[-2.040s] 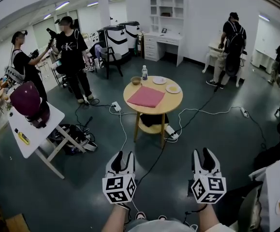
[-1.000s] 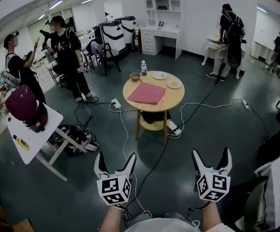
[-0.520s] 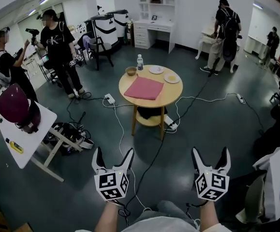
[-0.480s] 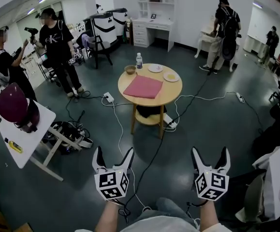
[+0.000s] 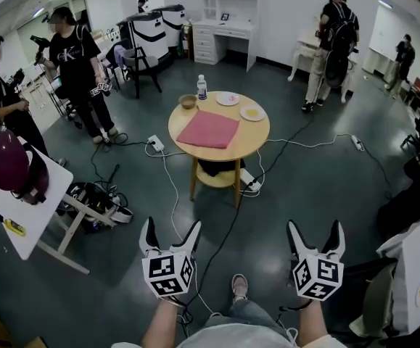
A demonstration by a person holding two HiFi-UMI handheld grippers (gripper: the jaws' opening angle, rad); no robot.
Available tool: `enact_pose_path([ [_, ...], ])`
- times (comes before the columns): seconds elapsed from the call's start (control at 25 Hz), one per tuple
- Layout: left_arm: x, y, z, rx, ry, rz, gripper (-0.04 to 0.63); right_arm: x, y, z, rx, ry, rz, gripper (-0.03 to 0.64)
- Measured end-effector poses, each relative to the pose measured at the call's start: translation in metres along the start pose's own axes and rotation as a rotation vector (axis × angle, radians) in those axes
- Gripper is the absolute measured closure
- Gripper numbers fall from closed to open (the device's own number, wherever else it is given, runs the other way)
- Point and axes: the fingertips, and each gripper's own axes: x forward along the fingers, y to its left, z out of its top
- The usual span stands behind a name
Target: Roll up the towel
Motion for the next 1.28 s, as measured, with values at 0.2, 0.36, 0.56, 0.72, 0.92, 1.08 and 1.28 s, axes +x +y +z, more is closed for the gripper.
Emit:
enact_pose_path([
  [0.2, 0.04, -0.015, 0.008, 0.009, 0.014, -0.002, 0.046, 0.044, -0.019, 0.004, 0.026, 0.009, 0.01, 0.054],
  [0.36, 0.072, -0.029, 0.02, 0.028, 0.008, 0.004, 0.046, 0.083, -0.034, 0.008, 0.043, 0.011, 0.029, 0.055],
  [0.56, 0.106, -0.043, 0.033, 0.048, 0.002, 0.031, 0.048, 0.126, -0.055, 0.013, 0.058, 0.009, 0.05, 0.058],
  [0.72, 0.13, -0.05, 0.039, 0.05, 0.006, 0.057, 0.048, 0.154, -0.072, 0.012, 0.079, 0.025, 0.064, 0.061],
  [0.92, 0.159, -0.058, 0.038, 0.053, 0.024, 0.07, 0.048, 0.187, -0.086, 0.01, 0.093, 0.031, 0.075, 0.063],
  [1.08, 0.177, -0.067, 0.034, 0.058, 0.041, 0.072, 0.048, 0.208, -0.096, 0.006, 0.102, 0.047, 0.08, 0.066],
  [1.28, 0.199, -0.069, 0.034, 0.081, 0.052, 0.072, 0.048, 0.233, -0.096, -0.002, 0.109, 0.07, 0.091, 0.069],
])
